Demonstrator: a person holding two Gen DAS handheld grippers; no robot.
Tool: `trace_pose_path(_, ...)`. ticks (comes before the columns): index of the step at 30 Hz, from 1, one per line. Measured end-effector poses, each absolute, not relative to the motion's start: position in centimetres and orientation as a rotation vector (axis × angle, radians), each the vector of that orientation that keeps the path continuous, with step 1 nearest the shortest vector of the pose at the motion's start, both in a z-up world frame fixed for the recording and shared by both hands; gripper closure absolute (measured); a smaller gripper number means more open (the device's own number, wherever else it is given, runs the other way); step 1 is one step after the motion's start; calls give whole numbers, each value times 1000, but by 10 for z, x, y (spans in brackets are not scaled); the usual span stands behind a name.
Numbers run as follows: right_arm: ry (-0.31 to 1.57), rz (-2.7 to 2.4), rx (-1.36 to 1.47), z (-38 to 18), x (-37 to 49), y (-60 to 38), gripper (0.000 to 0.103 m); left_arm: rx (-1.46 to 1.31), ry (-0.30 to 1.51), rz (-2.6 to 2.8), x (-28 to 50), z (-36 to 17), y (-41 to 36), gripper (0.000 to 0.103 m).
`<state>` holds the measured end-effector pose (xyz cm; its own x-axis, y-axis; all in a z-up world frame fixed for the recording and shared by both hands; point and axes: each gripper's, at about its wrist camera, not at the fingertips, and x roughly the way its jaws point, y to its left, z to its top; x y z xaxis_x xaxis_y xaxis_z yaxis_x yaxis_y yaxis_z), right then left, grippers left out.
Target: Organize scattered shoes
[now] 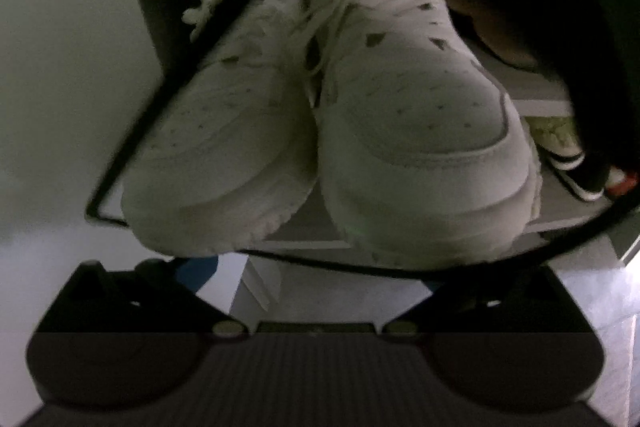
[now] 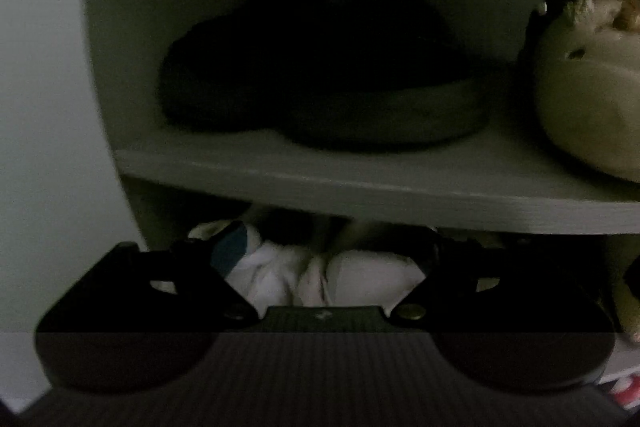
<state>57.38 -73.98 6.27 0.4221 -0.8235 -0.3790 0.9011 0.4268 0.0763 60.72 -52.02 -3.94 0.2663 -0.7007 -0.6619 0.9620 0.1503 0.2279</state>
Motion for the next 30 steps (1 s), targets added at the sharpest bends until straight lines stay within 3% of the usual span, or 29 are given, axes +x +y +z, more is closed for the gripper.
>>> trace_pose_path(7,302,-1077,170,63,582,-679,16,714,424,-1298,602,-47,-500,2)
trace_pose_path(12,203,-1178,195,67,545,-658,16,725,421,-1322,597,-54,-486,2)
trace_pose_path(19,180,-1277,674,52,544,-687,16,746,401,-1357,599,-62,-480,2)
trace_pose_path(25,18,-1075,1202,-6,494,-677,15,767,394,-1388,613,-49,-509,2)
trace_pose_path(27,-76,-1035,1361,-26,481,-667,15,766,394,-1395,637,-22,-491,2)
trace_pose_path(30,-147,-996,1461,-37,475,-661,14,768,400,-1399,636,-15,-507,1)
